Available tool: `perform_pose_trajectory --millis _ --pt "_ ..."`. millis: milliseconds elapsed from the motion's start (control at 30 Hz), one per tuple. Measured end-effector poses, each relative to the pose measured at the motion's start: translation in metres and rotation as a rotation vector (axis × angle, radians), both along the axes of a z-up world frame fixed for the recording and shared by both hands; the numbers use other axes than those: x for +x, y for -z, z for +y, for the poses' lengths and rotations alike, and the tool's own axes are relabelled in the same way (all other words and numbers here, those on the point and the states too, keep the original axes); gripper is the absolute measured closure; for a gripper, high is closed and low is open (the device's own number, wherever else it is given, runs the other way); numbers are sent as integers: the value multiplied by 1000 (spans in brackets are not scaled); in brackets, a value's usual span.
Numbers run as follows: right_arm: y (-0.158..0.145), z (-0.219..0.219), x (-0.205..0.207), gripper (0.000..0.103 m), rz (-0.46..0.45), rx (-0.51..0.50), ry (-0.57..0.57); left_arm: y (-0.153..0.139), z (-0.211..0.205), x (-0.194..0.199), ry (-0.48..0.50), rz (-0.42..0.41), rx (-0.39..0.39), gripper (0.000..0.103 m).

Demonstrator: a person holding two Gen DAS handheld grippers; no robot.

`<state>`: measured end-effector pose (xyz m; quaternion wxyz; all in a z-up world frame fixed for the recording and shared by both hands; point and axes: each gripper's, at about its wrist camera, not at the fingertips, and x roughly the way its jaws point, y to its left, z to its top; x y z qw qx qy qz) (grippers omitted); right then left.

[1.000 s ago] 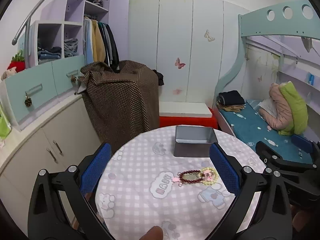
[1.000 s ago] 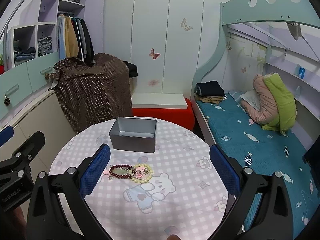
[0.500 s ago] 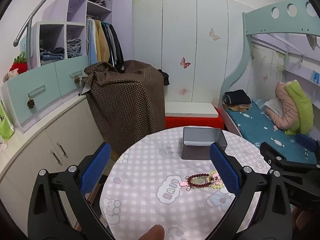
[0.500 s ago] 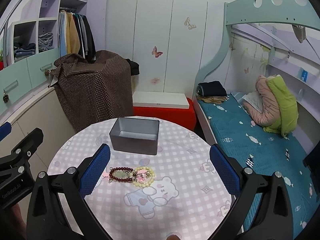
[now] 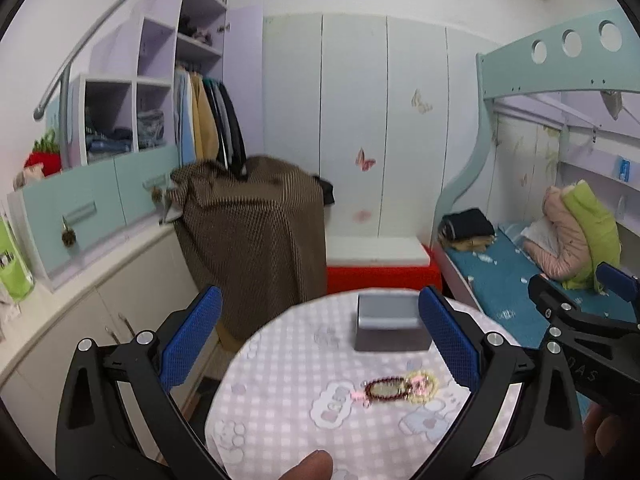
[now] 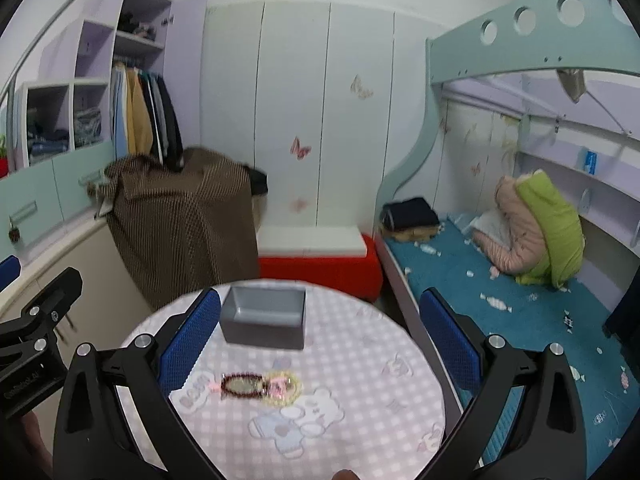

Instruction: Organize jewelry

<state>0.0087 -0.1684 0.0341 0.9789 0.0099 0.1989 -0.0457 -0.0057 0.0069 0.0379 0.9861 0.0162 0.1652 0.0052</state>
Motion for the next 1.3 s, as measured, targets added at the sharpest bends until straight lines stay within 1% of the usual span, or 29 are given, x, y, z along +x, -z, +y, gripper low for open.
perform_pose_trajectory --millis 200,400,633,800,1000,1133,1233,1267,1300 --pt "-12 -1 -12 7 -42 -1 5 -22 -4 -14 4 -52 -9 5" --pt "-17 0 -21 7 -67 -1 3 -34 -7 -28 3 -88 -12 5" --pt "-18 2 -23 7 -74 -2 -2 -37 -5 -31 4 -92 -23 5" --pt "-14 4 -16 7 -61 -1 -11 -35 -3 -24 1 -67 -24 5" --pt "-5 5 -6 7 -37 -4 -17 -24 -1 -6 -5 -23 -29 5" --pt "5 4 4 7 -9 -8 -20 -10 -2 7 -5 14 -26 5" --pt "24 1 18 7 41 -19 -22 12 -3 23 -2 73 -24 5" --pt "32 1 24 7 65 -24 -21 22 -3 29 -2 98 -21 5" --pt "45 -1 32 7 104 -26 -24 37 -2 38 1 140 -18 5"
